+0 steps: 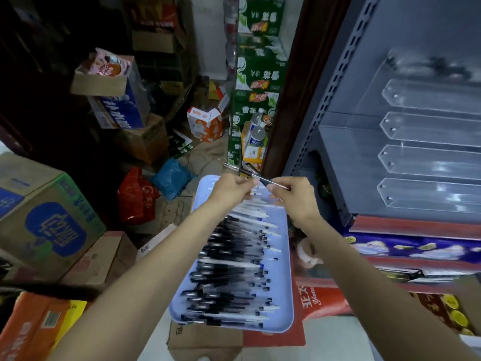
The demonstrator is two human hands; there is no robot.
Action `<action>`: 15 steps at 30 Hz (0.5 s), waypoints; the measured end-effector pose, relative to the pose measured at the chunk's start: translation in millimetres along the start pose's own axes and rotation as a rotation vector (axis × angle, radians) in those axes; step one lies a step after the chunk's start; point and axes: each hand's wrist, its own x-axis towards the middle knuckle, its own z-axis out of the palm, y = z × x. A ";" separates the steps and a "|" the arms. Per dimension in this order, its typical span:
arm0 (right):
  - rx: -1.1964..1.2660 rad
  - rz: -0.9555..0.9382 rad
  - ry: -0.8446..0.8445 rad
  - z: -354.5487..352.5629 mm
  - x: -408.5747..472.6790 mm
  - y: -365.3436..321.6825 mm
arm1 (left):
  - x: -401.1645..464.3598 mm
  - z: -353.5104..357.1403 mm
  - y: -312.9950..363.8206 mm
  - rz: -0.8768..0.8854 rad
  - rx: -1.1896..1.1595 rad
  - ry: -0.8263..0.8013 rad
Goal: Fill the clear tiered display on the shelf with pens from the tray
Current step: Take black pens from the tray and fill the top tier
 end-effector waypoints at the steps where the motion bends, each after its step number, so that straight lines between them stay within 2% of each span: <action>1: 0.049 -0.014 -0.004 -10.0 -1.3 -1.2 | -3.8 10.9 12.6 0.003 -0.115 -0.018; 5: 0.180 -0.031 0.001 -62.2 -6.5 -1.5 | -15.1 55.7 56.5 0.101 -0.345 0.005; 15: 0.144 -0.208 -0.006 -268.7 -32.6 13.6 | -50.7 214.2 186.0 0.360 -0.350 0.070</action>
